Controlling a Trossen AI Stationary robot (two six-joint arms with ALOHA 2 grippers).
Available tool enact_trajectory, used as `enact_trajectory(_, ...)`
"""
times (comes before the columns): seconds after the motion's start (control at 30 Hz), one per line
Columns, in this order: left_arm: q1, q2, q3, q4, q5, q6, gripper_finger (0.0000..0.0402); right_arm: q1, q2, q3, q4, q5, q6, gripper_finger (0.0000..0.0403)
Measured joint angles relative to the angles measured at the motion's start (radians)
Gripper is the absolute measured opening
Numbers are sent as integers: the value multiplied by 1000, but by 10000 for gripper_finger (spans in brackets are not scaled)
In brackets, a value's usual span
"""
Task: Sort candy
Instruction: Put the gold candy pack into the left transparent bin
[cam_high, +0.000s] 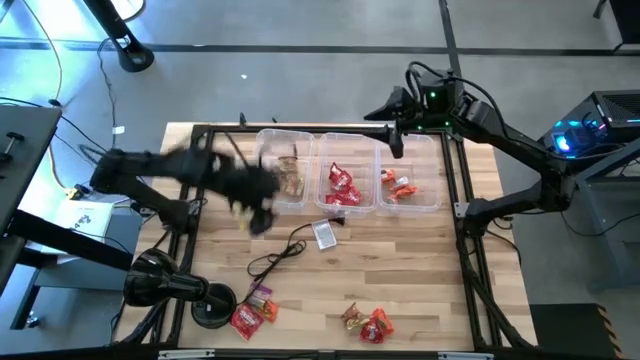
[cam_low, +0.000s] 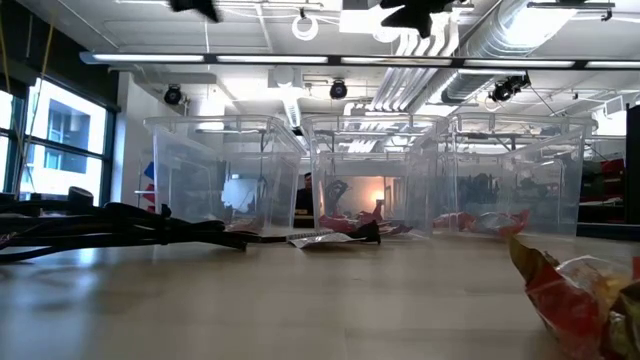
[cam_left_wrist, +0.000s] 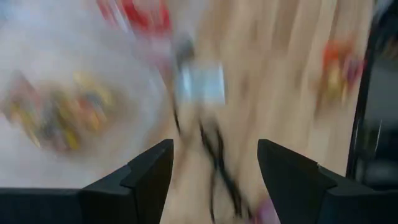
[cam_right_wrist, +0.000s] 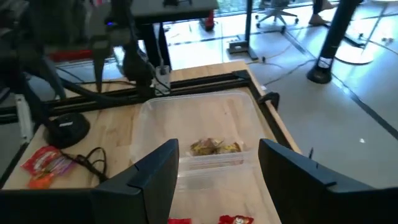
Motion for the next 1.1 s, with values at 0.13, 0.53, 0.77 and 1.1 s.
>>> enact_trajectory(0.13, -223, 39, -78, -105, -10, -99, 227, 13, -1, 0, 16, -83, 68, 215)
enact_trajectory(0.53, -513, 154, -421, 277, -44, 121, 227, 375, -5, 0, 241, 61, 419, 215)
enact_trajectory(0.77, -526, 153, -551, 618, 37, 285, 227, 609, -3, 0, 261, 428, 525, 215)
enact_trajectory(1.1, -497, 228, -605, 685, 107, 410, 227, 807, 54, 0, 259, 686, 587, 215)
